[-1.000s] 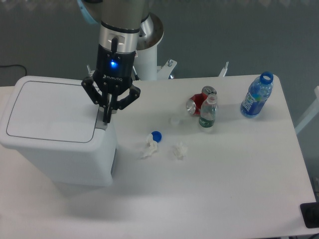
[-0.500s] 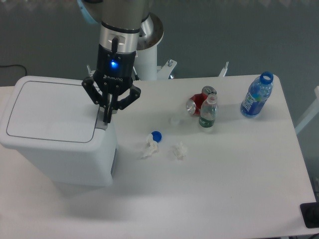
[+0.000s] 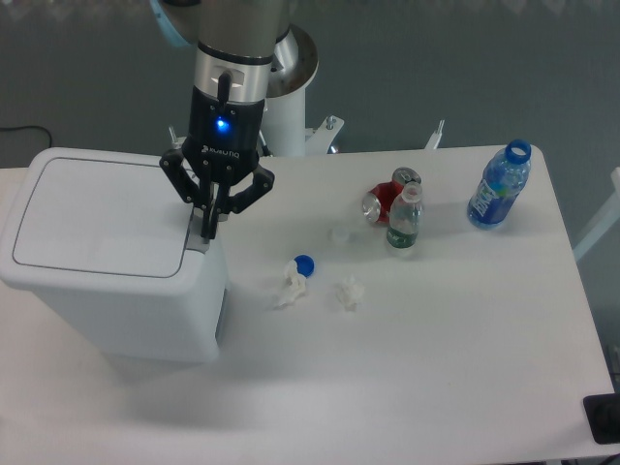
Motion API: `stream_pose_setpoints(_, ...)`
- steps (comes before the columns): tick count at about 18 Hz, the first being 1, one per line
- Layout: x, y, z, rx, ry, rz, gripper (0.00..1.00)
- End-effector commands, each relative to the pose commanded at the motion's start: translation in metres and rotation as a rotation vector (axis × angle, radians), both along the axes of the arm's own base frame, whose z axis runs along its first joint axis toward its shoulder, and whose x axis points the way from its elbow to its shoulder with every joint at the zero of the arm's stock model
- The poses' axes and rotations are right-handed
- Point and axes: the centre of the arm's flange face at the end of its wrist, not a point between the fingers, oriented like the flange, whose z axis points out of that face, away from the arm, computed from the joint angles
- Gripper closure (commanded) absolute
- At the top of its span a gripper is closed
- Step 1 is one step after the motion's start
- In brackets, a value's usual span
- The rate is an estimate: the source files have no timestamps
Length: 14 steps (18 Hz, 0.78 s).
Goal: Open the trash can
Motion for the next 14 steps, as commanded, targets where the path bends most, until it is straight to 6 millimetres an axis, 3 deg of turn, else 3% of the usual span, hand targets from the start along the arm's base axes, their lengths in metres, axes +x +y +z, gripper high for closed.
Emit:
stream_pose_setpoints(8, -0.004, -0.002, 0.000, -0.001, 0.001, 0.005, 0.85)
stream_pose_setpoints(11, -0.032, -0.017, 0.016, 0.047, -0.005, 0.050, 0.84)
stream_pose_setpoints(14, -0.051, -0.039, 0.034, 0.102, -0.008, 0.092, 0.50)
